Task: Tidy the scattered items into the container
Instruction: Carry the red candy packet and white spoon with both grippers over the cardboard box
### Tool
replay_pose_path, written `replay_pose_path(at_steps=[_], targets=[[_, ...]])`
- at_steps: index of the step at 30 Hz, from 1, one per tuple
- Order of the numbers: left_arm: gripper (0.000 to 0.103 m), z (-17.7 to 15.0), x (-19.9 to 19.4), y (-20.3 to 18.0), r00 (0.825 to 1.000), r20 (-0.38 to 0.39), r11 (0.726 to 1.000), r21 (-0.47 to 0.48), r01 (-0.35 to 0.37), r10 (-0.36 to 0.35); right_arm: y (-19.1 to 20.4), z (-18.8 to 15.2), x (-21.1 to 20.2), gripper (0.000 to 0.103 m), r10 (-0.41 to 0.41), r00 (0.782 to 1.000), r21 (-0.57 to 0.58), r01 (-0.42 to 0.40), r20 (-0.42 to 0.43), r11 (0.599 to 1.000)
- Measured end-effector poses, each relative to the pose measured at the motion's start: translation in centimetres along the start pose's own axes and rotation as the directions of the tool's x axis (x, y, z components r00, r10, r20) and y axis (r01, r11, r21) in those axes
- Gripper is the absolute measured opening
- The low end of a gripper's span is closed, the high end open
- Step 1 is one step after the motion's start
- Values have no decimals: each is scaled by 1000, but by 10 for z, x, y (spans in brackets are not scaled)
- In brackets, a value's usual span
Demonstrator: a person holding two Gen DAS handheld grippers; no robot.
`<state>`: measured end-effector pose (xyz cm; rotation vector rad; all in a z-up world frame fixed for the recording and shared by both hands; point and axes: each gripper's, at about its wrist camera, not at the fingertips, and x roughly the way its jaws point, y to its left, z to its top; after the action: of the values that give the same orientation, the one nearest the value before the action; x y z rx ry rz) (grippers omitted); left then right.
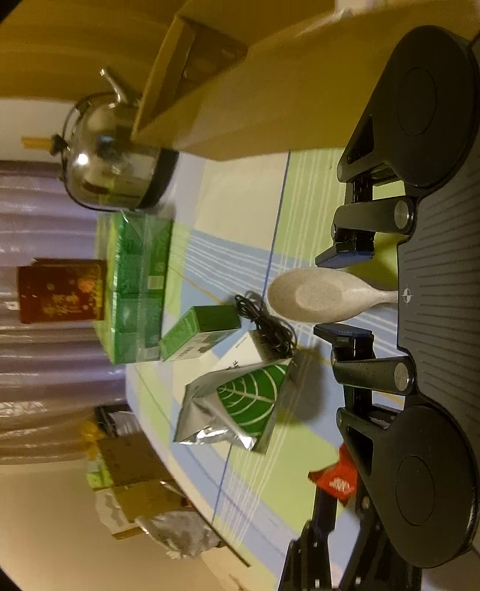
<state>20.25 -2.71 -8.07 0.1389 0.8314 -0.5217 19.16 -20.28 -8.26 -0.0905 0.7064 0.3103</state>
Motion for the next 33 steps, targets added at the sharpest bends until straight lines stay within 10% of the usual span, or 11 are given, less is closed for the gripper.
replay_pose_path(at_steps=[33], targets=[[40, 5, -48, -56, 998, 51, 999, 25, 35, -36, -1, -6, -96, 29, 8, 992, 75, -17, 126, 997]])
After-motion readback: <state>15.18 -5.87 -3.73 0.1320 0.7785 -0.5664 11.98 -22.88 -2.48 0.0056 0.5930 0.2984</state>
